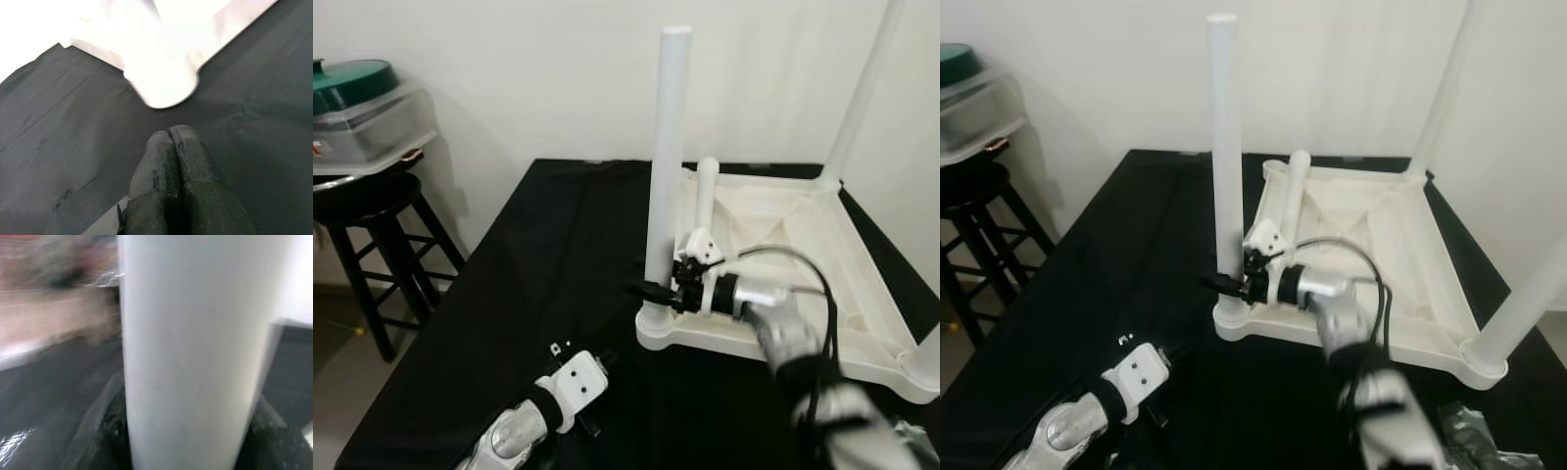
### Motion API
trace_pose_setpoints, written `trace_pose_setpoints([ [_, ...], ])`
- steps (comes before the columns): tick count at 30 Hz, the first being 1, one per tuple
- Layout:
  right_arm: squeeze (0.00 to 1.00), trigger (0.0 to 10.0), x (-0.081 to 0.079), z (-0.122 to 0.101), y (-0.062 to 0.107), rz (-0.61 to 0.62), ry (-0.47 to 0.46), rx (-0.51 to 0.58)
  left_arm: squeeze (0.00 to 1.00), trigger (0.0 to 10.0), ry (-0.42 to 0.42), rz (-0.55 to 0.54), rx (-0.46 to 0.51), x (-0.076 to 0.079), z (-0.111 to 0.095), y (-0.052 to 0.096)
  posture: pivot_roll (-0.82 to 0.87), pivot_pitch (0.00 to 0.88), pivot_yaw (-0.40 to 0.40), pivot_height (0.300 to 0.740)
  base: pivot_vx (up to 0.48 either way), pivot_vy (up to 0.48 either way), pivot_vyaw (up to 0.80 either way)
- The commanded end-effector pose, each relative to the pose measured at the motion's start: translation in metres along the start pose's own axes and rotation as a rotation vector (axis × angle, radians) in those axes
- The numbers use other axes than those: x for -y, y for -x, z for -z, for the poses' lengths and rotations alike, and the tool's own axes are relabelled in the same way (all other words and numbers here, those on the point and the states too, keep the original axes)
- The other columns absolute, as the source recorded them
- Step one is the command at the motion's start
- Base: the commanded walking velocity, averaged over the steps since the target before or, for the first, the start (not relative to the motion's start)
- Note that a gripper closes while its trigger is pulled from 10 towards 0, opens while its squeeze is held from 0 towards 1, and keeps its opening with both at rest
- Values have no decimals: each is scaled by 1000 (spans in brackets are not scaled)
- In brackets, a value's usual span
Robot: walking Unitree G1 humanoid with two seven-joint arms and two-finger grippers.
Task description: Building children table
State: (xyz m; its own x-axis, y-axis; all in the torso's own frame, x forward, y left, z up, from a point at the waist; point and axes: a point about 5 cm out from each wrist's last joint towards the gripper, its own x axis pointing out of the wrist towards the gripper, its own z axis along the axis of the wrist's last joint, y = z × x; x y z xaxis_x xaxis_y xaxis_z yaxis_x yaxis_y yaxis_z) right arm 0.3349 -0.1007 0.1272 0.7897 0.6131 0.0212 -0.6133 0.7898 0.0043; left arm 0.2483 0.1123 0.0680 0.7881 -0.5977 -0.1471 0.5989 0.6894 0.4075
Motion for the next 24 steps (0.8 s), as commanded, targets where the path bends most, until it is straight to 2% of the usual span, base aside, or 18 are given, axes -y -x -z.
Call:
trace_pose_setpoints([
  [1, 0, 0, 0, 35, 15, 268, -69, -145, 0, 10000, 7, 6, -14, 1, 4, 2, -78, 0, 28, 740, 0, 0, 0],
  [2, 0, 0, -34, 56, 20, 280, -133, -189, 0, 10000, 0, 17, -17, 1, 4, 2, -91, 0, 51, 740, 0, 0, 0],
  [3, 0, 0, -34, 56, 20, 280, -133, -189, 0, 10000, 0, 17, -17, 1, 4, 2, -91, 0, 51, 740, 0, 0, 0],
  [4, 0, 0, -47, 60, 21, 253, -137, -197, 0, 10000, -8, 32, -17, 1, 4, 1, -100, 0, 66, 740, 0, 0, 0],
  [5, 0, 0, -47, 60, 21, 253, -137, -197, 0, 10000, -8, 32, -17, 1, 4, 1, -100, 0, 66, 740, 0, 0, 0],
  [6, 0, 0, -41, 53, 16, 193, -82, -198, 0, 10000, -25, 65, -15, 4, 3, 0, -103, 0, 60, 740, 0, 0, 0],
  [9, 0, 0, -32, 49, 14, 201, -64, -193, 0, 10000, -27, 71, -14, 5, 3, 0, -103, 0, 60, 740, 0, 0, 0],
  [10, 0, 6118, -26, 47, 13, 216, -58, -202, 0, 10000, -27, 71, -16, 5, 4, 0, -102, 0, 60, 740, 0, 0, 0],
  [12, 0, 6118, -24, 46, 13, 230, -56, -208, 0, 10000, -27, 69, -18, 5, 4, 1, -102, 0, 60, 740, 0, 0, 0],
  [13, 831, 10000, -20, 40, 10, 172, -71, -190, 0, 10000, -26, 62, -17, 5, 4, 0, -91, 0, 55, 740, 0, 0, 0],
  [14, 1000, 10000, -20, 32, 9, 117, -77, -174, 0, 10000, -25, 55, -16, 5, 3, -1, -91, 0, 55, 740, 0, 0, 0],
  [15, 1000, 10000, -20, 24, 7, 52, -76, -156, 0, 10000, -23, 50, -15, 5, 3, -1, -84, 0, 49, 740, 0, 0, 0],
  [16, 1000, 10000, -20, 24, 7, 52, -76, -156, 0, 10000, -23, 50, -15, 5, 3, -1, -84, 0, 49, 740, 0, 0, 0],
  [17, 1000, 10000, -17, 9, 5, -74, -24, -148, 0, 10000, -21, 46, -14, 5, 2, -2, -78, 0, 44, 740, 0, 0, 0],
  [20, 957, 10000, -11, -4, 3, -238, 96, -160, 0, 10000, -21, 47, -13, 5, 2, -3, -72, 0, 37, 740, 0, 0, 0],
  [21, 957, 10000, -11, -4, 3, -238, 96, -160, 0, 10000, -21, 47, -13, 5, 2, -3, -72, 0, 37, 740, 0, 0, 0],
  [22, 0, 10000, -2, -12, 2, -374, 160, -179, 0, 10000, -23, 47, -11, 6, 2, -4, -63, 0, 33, 740, 0, 0, 0],
  [24, 0, 10000, 6, -21, 2, -474, 163, -198, 0, 10000, -22, 46, -9, 6, 1, -4, -56, 0, 26, 740, 0, 0, 0],
])
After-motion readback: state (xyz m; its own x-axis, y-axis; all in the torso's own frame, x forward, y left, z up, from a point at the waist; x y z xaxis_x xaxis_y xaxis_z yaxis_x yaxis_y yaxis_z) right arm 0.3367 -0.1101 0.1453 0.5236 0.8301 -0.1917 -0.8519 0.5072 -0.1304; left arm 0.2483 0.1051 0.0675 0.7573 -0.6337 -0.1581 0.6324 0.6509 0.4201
